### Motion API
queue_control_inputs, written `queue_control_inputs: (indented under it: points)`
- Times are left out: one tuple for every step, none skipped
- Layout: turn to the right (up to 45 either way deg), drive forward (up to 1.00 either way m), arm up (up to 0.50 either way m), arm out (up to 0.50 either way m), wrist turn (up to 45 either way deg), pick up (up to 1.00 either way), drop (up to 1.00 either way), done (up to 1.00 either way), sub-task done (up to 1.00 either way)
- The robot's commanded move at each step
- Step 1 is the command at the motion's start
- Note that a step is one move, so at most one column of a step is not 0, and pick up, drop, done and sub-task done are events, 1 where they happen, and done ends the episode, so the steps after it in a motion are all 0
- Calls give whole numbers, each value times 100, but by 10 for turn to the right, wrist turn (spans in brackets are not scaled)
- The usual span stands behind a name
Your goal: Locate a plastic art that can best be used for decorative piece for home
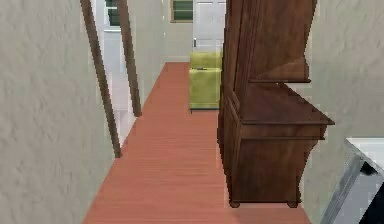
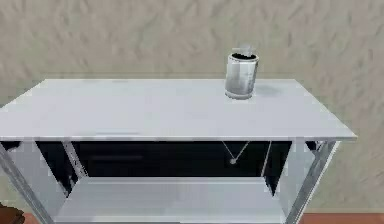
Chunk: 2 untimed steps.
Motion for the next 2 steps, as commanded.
queue_control_inputs:
  points:
    - [-60, 0, 0, 0, 0, 0, 0, 0, 0]
    - [0, 100, 0, 0, 0, 0, 0, 0, 0]
